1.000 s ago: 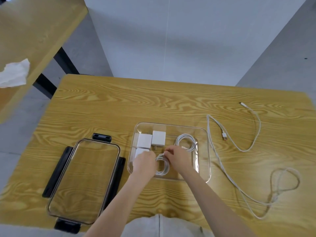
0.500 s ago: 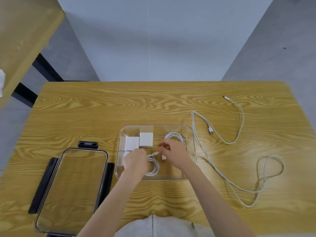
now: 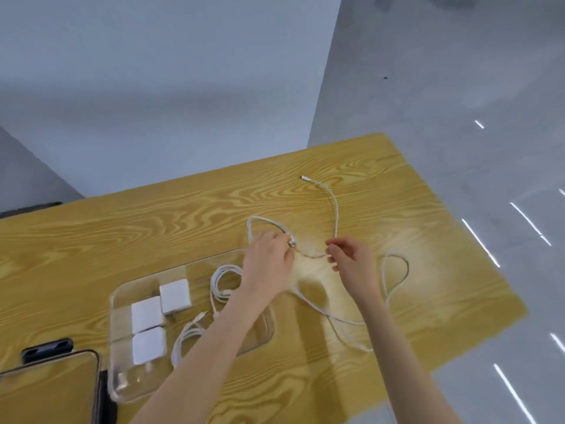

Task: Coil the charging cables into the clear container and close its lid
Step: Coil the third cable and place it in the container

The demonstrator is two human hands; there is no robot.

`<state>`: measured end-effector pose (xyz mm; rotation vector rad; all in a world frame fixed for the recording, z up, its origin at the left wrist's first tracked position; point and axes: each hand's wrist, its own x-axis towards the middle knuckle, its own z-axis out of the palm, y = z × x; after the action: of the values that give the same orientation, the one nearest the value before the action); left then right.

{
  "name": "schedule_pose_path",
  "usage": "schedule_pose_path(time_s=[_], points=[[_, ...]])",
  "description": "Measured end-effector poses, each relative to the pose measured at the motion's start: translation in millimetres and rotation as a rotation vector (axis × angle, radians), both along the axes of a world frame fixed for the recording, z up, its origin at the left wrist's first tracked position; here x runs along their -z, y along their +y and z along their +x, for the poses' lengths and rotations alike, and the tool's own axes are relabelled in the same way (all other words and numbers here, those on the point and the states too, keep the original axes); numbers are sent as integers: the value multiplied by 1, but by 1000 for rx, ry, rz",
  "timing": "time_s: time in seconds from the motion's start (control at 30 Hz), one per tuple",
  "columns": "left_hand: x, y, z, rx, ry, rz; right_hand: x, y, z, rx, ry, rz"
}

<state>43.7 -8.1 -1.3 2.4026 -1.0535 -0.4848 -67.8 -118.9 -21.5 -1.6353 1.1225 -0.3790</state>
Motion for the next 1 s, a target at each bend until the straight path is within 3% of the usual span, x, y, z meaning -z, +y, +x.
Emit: schedule_pose_path(time_s=[0.13, 0.27, 0.43, 0.6, 0.77, 1.0], points=[[21, -33, 3, -60, 269, 11, 33, -16, -5, 201, 52, 194], [46, -56, 3, -116, 421, 115, 59, -21, 5, 338, 72, 368], [74, -80, 8, 35, 327, 292, 83, -31, 18, 373, 184, 336], [85, -89, 8, 39, 194, 326, 97, -43, 32, 385, 152, 485], [77, -78, 14, 11, 204, 206, 83, -52, 35, 415, -13, 572], [36, -54, 3, 102, 245, 30, 7, -77, 38, 432, -380, 507]])
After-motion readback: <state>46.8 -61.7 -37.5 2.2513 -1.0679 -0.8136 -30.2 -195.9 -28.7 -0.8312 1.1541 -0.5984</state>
